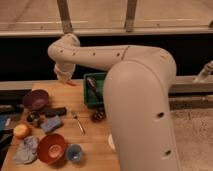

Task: Place pepper in purple bowl

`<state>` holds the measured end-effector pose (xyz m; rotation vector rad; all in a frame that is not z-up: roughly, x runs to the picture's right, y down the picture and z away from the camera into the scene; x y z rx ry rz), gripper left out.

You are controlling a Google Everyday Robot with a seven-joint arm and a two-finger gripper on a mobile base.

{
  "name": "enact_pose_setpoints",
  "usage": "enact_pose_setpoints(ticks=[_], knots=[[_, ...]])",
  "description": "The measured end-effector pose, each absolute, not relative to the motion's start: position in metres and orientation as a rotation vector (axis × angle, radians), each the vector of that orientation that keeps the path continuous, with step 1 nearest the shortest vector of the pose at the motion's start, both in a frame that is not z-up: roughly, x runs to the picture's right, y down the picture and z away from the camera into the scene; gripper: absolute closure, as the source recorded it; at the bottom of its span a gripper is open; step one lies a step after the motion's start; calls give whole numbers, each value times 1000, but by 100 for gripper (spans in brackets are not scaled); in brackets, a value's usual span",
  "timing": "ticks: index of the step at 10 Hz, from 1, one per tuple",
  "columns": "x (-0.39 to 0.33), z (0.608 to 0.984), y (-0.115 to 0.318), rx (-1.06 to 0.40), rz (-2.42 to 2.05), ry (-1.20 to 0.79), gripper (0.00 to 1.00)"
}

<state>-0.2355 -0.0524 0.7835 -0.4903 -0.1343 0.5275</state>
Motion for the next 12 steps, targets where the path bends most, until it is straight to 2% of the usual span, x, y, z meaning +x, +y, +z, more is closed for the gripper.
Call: enact_pose_setpoints(ticks=[5,12], knots=[[-324,802,-59,-537,362,-243,100],[-392,828,32,-735,140,-274,100]])
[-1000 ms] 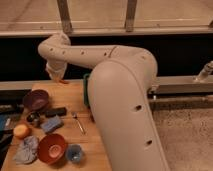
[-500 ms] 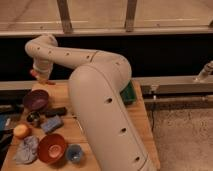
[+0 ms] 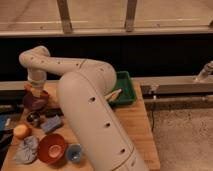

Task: Place pepper in purple bowl

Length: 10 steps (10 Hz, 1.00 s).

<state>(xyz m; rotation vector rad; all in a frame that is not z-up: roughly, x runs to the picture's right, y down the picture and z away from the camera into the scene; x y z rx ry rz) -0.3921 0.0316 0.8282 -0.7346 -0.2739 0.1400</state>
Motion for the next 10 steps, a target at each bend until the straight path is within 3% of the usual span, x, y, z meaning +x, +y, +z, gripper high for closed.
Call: enact_pose_setpoints(ticks=[4,6,10], knots=[[-405,832,35,-761,103,-286,99],[-410,831,35,-770,89,-290,85],[-410,836,36,-784,82,-294,44]])
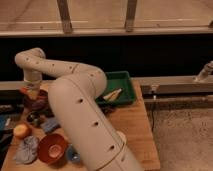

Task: Place pepper in purple bowl

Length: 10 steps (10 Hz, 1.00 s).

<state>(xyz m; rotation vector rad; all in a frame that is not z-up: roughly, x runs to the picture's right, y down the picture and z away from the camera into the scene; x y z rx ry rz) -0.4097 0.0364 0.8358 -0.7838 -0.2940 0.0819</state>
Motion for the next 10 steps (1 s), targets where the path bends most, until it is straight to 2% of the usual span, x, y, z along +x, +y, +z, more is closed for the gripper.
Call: enact_pose_setpoints(ticks=[2,3,10], knots=[[-407,836,32,-782,93,-300,24],[-405,836,29,-780,98,-303,21],[-398,831,11,-745,139,-330,20]])
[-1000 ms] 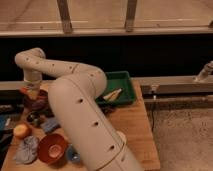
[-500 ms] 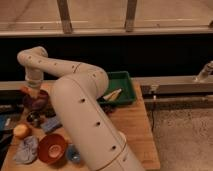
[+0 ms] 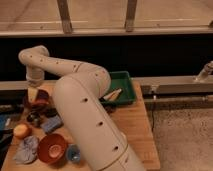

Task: Place pepper in purple bowl

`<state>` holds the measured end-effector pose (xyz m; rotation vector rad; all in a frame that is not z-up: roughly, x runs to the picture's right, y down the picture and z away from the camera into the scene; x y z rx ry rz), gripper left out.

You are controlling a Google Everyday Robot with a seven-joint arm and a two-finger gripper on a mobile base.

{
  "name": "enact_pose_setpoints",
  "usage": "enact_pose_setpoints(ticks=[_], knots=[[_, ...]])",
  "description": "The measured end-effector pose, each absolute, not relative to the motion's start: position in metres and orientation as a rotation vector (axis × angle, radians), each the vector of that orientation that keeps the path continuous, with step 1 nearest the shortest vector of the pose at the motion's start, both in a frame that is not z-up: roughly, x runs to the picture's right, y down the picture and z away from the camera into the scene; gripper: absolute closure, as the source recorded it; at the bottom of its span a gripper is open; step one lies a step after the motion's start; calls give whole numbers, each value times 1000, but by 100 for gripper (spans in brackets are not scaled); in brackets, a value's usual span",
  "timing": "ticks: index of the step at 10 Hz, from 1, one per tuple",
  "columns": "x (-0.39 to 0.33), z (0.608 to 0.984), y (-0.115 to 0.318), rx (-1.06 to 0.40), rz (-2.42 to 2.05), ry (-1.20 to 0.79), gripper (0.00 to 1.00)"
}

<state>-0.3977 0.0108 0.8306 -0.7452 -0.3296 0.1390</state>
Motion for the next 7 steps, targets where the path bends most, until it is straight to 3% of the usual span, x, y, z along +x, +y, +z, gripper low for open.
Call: enact_pose_setpoints(ticks=[7], knots=[[-335,762,-102,-459,305,-347,20]])
